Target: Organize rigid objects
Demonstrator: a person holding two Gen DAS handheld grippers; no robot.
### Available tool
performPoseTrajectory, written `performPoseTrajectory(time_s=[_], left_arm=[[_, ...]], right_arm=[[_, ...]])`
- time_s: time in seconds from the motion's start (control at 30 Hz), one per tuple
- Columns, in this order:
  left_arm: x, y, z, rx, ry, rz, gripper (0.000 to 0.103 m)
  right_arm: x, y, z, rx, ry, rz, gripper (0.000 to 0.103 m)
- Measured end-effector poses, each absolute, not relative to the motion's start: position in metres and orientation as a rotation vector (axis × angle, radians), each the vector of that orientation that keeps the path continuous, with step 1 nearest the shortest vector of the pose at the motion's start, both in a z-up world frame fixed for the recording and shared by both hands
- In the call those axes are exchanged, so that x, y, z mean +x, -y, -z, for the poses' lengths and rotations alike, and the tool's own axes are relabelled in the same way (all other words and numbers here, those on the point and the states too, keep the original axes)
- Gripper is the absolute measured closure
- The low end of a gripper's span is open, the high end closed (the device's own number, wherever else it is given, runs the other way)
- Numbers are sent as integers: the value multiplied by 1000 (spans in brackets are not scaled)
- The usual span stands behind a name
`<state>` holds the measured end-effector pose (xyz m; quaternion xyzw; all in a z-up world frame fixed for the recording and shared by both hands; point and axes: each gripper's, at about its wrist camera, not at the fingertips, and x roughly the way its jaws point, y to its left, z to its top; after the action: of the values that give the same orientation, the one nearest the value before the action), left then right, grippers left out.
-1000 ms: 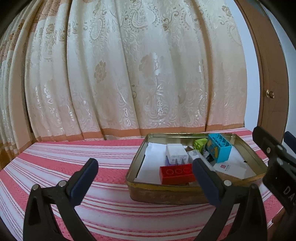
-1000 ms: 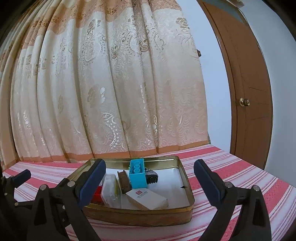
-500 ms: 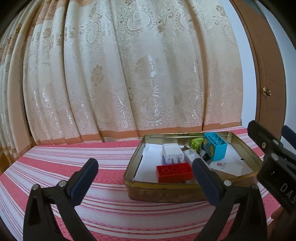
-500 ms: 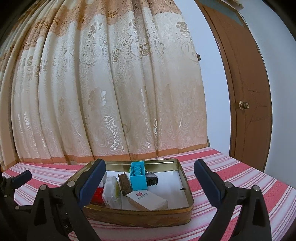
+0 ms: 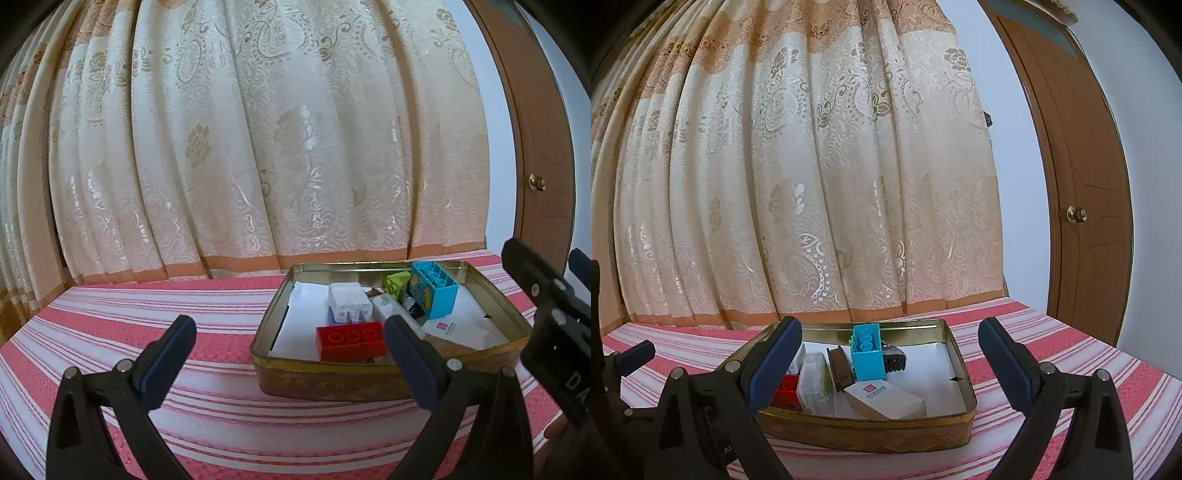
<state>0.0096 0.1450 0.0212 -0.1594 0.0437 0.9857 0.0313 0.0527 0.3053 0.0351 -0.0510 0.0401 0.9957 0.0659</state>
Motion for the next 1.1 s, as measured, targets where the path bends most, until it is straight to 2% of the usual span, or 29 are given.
performPoseTrajectory(time_s=[1.1], left_arm=[[9, -149, -20, -516, -146, -3011, 0]], right_arm=[[46, -308, -33, -197, -124, -3012, 5]])
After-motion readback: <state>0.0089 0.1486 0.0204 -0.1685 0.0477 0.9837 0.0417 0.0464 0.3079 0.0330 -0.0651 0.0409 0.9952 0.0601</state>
